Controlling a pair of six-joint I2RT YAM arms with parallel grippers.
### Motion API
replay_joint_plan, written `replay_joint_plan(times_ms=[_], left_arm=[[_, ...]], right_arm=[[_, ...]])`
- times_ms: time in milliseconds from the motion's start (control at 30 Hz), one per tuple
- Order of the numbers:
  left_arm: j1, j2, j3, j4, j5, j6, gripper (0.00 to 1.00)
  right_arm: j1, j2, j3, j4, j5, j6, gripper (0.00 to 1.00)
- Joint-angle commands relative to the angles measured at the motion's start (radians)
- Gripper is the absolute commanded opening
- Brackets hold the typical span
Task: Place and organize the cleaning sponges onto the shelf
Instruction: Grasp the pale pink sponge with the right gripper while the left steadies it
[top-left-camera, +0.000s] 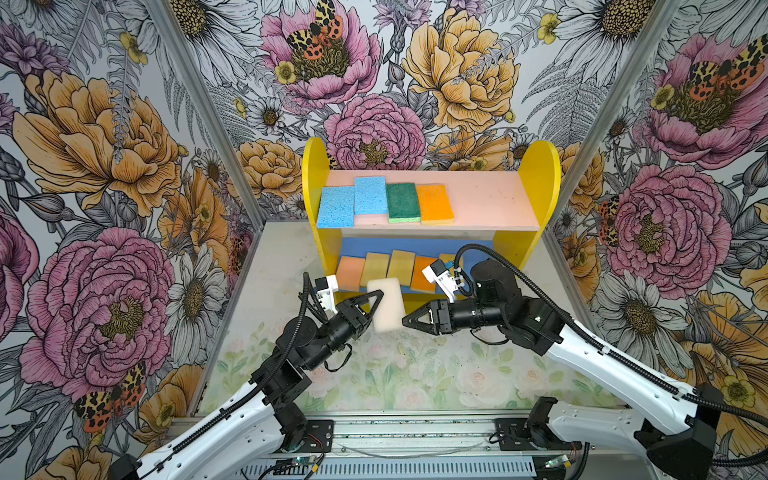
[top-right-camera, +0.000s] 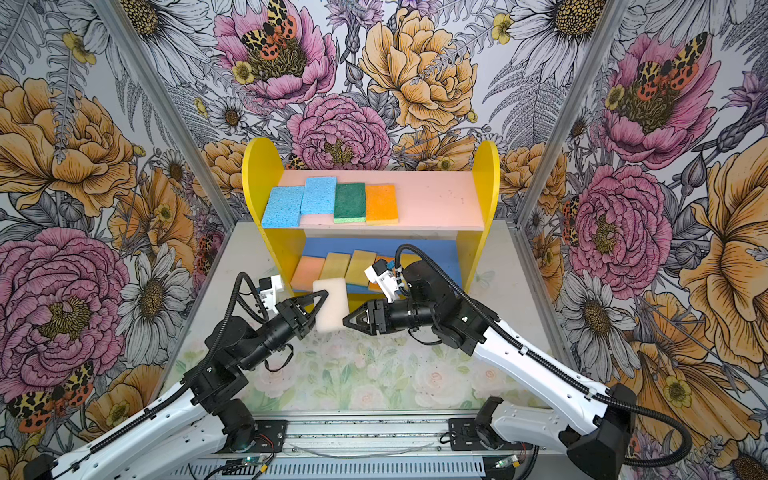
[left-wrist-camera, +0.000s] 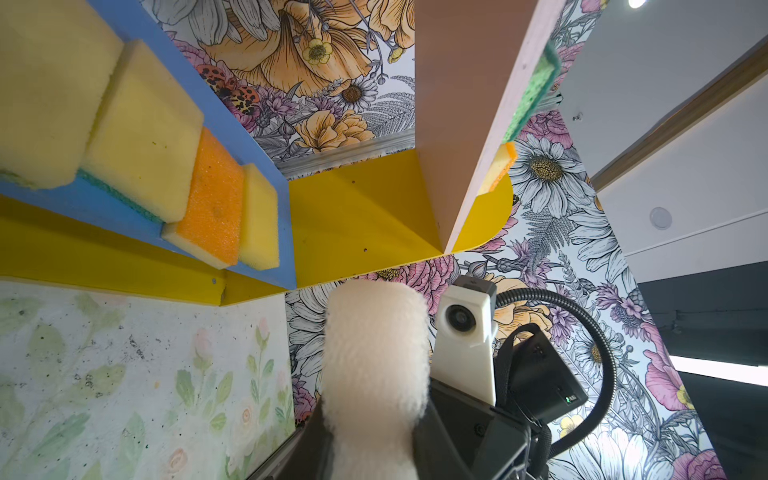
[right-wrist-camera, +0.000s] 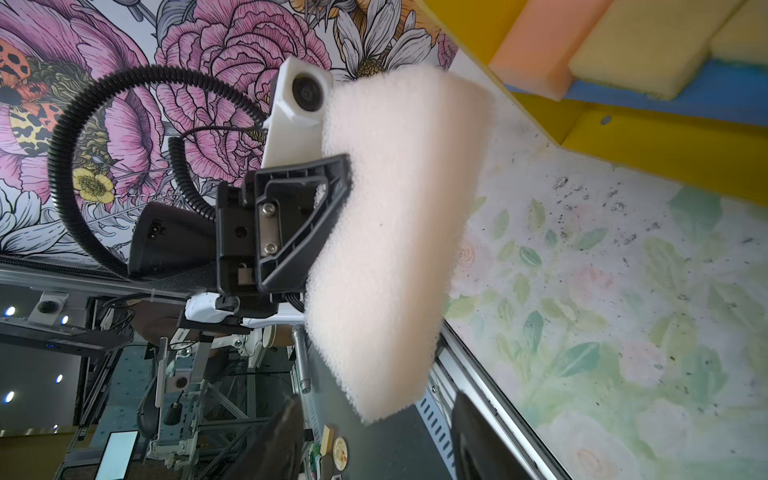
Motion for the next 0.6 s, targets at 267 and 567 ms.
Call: replay_joint_plan(times_ms=[267, 567], left_arm=[[-0.008, -0.021, -0.021, 0.002, -0.036, -0.007, 0.20], [-0.007, -0.031, -0.022, 0.001, -0.036, -0.006, 0.20]], right_arm=[[0.031, 0.048, 0.060, 0.045, 0.042, 0.011, 0.35], [0.033, 0.062, 0.073, 0.044, 0.056, 0.008, 0.40]])
